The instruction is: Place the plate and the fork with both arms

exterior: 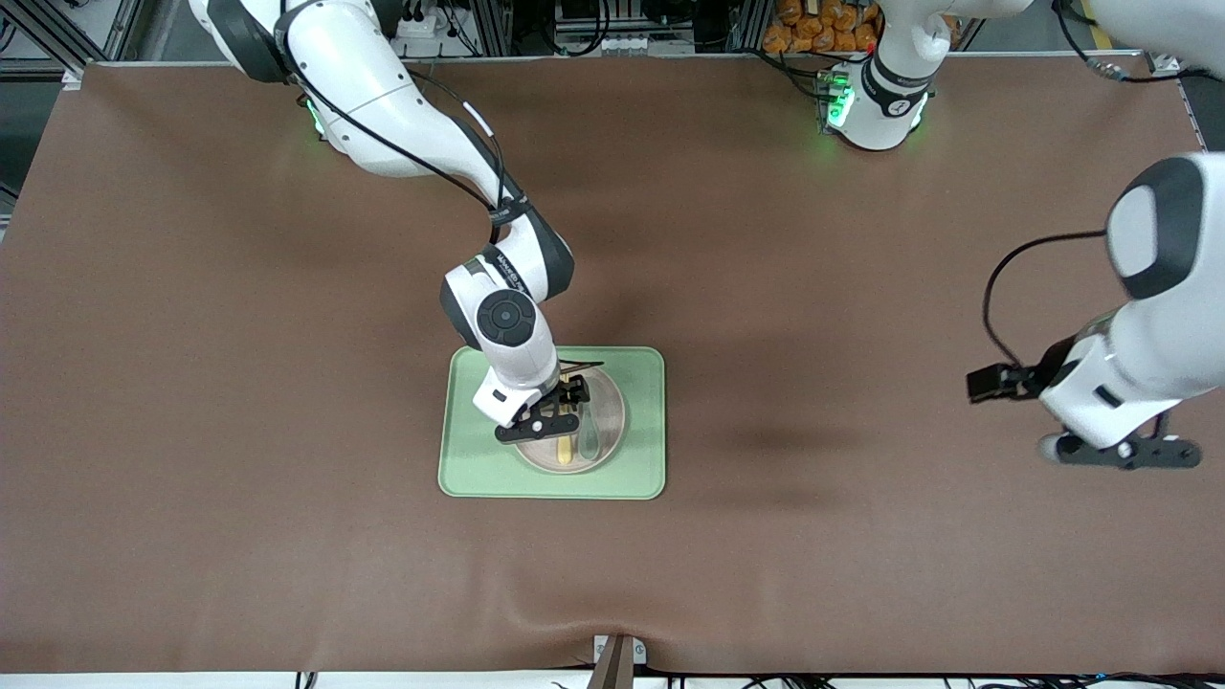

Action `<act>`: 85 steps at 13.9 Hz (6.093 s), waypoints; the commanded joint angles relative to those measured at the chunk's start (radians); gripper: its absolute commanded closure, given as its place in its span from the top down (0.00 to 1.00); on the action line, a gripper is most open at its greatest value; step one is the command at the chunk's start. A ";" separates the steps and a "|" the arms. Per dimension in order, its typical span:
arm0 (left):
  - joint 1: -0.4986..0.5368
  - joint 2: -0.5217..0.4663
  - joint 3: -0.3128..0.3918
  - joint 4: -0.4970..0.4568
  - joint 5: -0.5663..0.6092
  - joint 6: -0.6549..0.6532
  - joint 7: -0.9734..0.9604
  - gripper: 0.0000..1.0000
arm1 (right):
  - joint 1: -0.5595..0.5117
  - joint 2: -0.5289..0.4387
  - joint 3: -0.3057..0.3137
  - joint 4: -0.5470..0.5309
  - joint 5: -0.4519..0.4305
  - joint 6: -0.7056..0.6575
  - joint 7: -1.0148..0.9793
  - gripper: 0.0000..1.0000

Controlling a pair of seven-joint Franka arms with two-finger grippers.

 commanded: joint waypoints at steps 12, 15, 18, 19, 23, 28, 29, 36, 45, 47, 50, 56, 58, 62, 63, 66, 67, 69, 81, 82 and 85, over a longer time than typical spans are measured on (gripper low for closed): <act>0.126 -0.410 0.004 -0.306 0.053 -0.025 0.142 1.00 | 0.025 0.028 -0.009 0.017 -0.029 0.001 0.049 1.00; 0.123 -0.490 -0.048 -0.347 0.063 -0.053 0.048 1.00 | 0.025 0.030 -0.009 0.017 -0.029 0.001 0.049 1.00; 0.123 -0.507 -0.065 -0.344 0.066 -0.062 0.040 1.00 | 0.014 0.028 -0.009 0.017 -0.031 0.001 0.042 0.62; 0.123 -0.507 -0.065 -0.344 0.051 -0.062 0.043 1.00 | 0.009 0.028 -0.009 0.017 -0.029 0.001 0.039 0.40; 0.123 -0.501 -0.082 -0.341 0.031 -0.059 0.043 1.00 | 0.006 0.028 -0.007 0.017 -0.016 -0.002 0.051 0.00; 0.125 -0.498 -0.078 -0.345 0.019 -0.061 0.048 1.00 | 0.006 0.024 -0.007 0.017 -0.014 -0.008 0.052 0.00; 0.125 -0.493 -0.078 -0.345 0.019 -0.061 0.052 1.00 | 0.005 0.022 -0.007 0.017 -0.014 -0.008 0.052 0.00; 0.126 -0.473 -0.076 -0.342 0.016 -0.061 0.057 1.00 | -0.017 -0.028 -0.004 0.019 -0.009 -0.042 0.043 0.00; 0.125 -0.467 -0.076 -0.345 0.016 -0.061 0.045 1.00 | -0.133 -0.100 -0.003 0.014 0.104 -0.146 0.025 0.00; 0.126 -0.461 -0.076 -0.345 0.016 -0.061 0.048 1.00 | -0.188 -0.102 0.000 0.011 0.109 -0.201 -0.058 0.00; 0.126 -0.461 -0.076 -0.345 0.016 -0.061 0.048 1.00 | -0.199 -0.100 0.000 -0.036 0.136 -0.205 -0.078 0.00; 0.126 -0.455 -0.076 -0.344 0.016 -0.061 0.053 1.00 | -0.199 -0.094 0.007 -0.082 0.179 -0.202 -0.083 0.00; 0.126 -0.455 -0.076 -0.342 0.016 -0.061 0.051 1.00 | -0.201 -0.088 0.007 -0.082 0.182 -0.193 -0.093 0.00; 0.129 -0.453 -0.076 -0.344 0.016 -0.061 0.054 1.00 | -0.193 -0.088 0.007 -0.166 0.184 -0.046 -0.136 0.00; 0.129 -0.453 -0.076 -0.342 0.016 -0.061 0.053 1.00 | -0.192 -0.088 0.007 -0.171 0.182 -0.035 -0.136 0.00; 0.129 -0.453 -0.076 -0.342 0.016 -0.061 0.053 1.00 | -0.192 -0.087 0.005 -0.173 0.181 -0.033 -0.202 0.23; 0.129 -0.453 -0.076 -0.342 0.016 -0.061 0.053 1.00 | -0.201 -0.087 0.005 -0.173 0.181 -0.035 -0.240 0.69; 0.131 -0.452 -0.076 -0.344 0.014 -0.061 0.054 1.00 | -0.210 -0.093 0.005 -0.173 0.181 -0.044 -0.256 1.00; 0.131 -0.447 -0.076 -0.341 0.014 -0.061 0.048 1.00 | -0.493 -0.431 0.002 -0.171 0.182 -0.463 -0.444 1.00; 0.131 -0.447 -0.076 -0.341 0.014 -0.059 0.048 1.00 | -0.532 -0.473 0.002 -0.171 0.182 -0.529 -0.477 1.00; 0.132 -0.447 -0.076 -0.341 0.014 -0.059 0.052 1.00 | -0.622 -0.589 -0.003 -0.173 0.166 -0.678 -0.544 1.00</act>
